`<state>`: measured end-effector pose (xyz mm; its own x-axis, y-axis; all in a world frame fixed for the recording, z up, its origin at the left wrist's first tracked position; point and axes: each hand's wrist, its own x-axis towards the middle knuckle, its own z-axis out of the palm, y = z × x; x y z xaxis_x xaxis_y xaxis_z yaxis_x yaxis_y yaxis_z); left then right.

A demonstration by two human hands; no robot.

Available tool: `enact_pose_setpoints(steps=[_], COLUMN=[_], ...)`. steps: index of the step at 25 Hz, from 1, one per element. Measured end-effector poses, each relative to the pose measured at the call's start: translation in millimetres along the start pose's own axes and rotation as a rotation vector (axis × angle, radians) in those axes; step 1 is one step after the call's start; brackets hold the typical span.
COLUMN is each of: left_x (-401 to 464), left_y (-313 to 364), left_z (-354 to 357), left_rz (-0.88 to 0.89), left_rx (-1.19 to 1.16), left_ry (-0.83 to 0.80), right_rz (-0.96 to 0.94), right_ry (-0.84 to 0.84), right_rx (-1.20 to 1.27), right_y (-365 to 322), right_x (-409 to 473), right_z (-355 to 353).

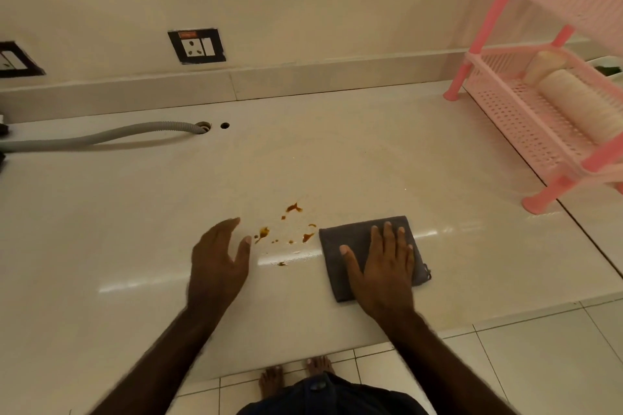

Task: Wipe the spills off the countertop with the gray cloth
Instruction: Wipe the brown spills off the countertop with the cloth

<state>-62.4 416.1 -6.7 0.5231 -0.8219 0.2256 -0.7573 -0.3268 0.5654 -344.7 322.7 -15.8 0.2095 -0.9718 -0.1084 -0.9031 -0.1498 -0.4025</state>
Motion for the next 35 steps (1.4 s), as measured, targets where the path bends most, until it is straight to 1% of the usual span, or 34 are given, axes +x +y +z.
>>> enact_pose_setpoints(steps=[3,6,9,12,14,16,18,19,21,22,23,26,28,30,32,35], left_x=[4.6,6.2,10.2,10.1,9.6,10.4,10.8,10.6,10.0,9.8,10.3,10.6,10.7,11.1,10.1,9.5], left_y=[-42.7,-61.5,-60.9,-61.8,-62.8,-63.1,-63.7,-64.2,-64.6,-65.0,-65.3,-64.8,-65.3,-65.1,-63.5,-63.9], left_z=[-0.5,0.3,2.0,3.3,4.1,4.1,3.9,4.2,3.9,4.4,4.9,7.1,7.2,6.8,7.4,6.6], left_rz=[-0.103,-0.190,-0.201,-0.200,-0.193,-0.192,-0.196,-0.197,-0.194,-0.193,-0.194,-0.194,-0.196,-0.194,-0.191,-0.192], left_rx=[0.207,0.258,0.313,0.332,0.328,0.315,0.292,0.287,0.286,0.289,0.294,0.313,0.317,0.318,0.320,0.320], left_ry=[-0.059,-0.130,-0.181,-0.190,-0.185,-0.181,-0.188,-0.192,-0.198,-0.194,-0.188,-0.166,-0.162,-0.160,-0.158,-0.165], right_rz=[0.010,-0.051,-0.268,-0.474,-0.545,-0.542,-0.495,-0.439,-0.214,-0.131,-0.110,-0.244,-0.299,-0.283,-0.283,-0.419], right_ry=[0.070,0.000,-0.080,-0.193,-0.221,-0.265,-0.313,-0.286,-0.137,-0.083,-0.057,-0.089,-0.133,-0.119,-0.127,-0.189], right_rx=[-0.040,-0.108,-0.184,-0.270,-0.324,-0.328,-0.230,-0.129,0.068,0.075,0.023,-0.144,-0.191,-0.222,-0.228,-0.270], right_y=[-5.9,-17.6,-11.3,27.7,55.4,57.2,38.0,24.6,1.7,-2.3,-1.2,31.2,51.9,55.9,38.3,-13.0], right_x=[20.7,46.6,38.0,16.0,34.3,66.4,89.8,92.6,81.7,70.0,55.5,37.5,60.1,98.2,138.7,167.7], right_z=[10.7,13.7,16.1,-0.4,-13.4,-24.0,-22.3,-18.0,-6.8,0.0,5.2,7.8,-5.0,-15.7,-17.9,-1.0])
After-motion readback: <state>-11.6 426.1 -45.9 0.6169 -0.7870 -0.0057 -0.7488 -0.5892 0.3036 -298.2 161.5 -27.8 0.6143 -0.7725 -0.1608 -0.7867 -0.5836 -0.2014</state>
